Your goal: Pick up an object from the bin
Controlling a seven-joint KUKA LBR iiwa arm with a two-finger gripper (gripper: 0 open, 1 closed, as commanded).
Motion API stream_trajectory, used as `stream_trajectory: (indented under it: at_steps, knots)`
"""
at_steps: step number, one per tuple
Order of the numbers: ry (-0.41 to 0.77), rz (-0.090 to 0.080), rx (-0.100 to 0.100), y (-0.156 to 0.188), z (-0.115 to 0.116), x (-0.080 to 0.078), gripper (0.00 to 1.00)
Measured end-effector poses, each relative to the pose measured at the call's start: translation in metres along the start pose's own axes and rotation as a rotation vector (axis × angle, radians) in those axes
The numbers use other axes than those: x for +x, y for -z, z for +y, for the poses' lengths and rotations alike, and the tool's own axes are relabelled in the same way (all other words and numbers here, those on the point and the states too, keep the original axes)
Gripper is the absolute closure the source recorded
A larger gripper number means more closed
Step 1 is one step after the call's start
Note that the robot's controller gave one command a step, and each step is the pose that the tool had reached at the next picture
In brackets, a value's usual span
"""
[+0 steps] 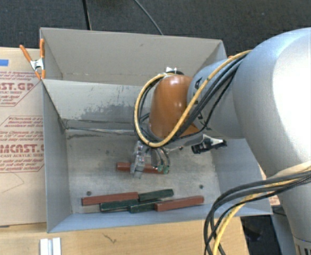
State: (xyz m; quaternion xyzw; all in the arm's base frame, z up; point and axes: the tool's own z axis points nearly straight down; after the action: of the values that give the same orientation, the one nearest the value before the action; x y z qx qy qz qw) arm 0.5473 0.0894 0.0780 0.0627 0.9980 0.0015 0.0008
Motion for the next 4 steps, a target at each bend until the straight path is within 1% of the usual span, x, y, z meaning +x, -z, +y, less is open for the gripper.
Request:
stream_trajectory:
  at_steps: [1, 2, 3, 4]
  knots:
    - [-0.153, 0.001, 0.003, 0.023, 0.018, 0.009, 1.00]
    - [0.028, 0.004, 0.004, 0.083, 0.010, -0.008, 1.00]
    - [-0.165, 0.000, 0.002, 0.144, 0.049, 0.051, 0.00]
    - [-0.165, 0.000, 0.003, 0.143, 0.049, 0.051, 0.00]
